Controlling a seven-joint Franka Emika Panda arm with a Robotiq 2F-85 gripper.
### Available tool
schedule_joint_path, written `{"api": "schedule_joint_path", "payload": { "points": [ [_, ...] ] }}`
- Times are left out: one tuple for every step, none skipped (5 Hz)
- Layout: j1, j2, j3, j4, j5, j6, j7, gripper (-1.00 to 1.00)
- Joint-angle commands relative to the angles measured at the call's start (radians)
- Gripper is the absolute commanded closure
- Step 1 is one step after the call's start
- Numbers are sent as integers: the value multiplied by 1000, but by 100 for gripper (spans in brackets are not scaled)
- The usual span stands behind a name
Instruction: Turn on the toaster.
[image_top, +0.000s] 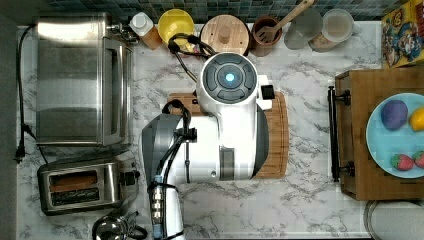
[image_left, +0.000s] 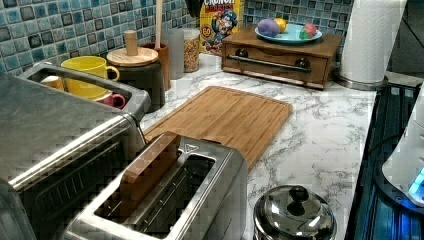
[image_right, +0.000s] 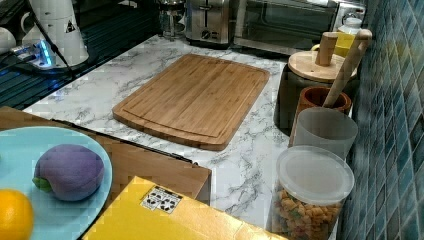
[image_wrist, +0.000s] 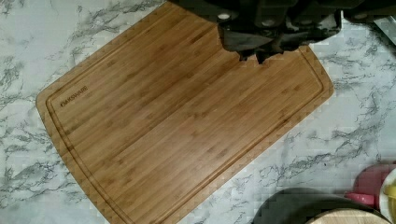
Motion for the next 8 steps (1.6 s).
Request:
{"api": "schedule_joint_path", "payload": {
  "points": [
    [16, -45, 15, -59, 24, 40, -107, 100],
    [52, -85, 49, -137, 35, 115, -194, 100],
    [82, -87, 89, -169, 39, 139, -249, 100],
    [96, -144, 117, -244, 102, 207, -343, 100],
    [155, -240, 156, -303, 110, 186, -347, 100],
    [169, -236, 192, -323, 132, 155, -385, 100],
    [181, -264, 231, -387, 162, 178, -423, 100],
    [223, -278, 230, -417, 186, 169, -436, 100]
  ]
}}
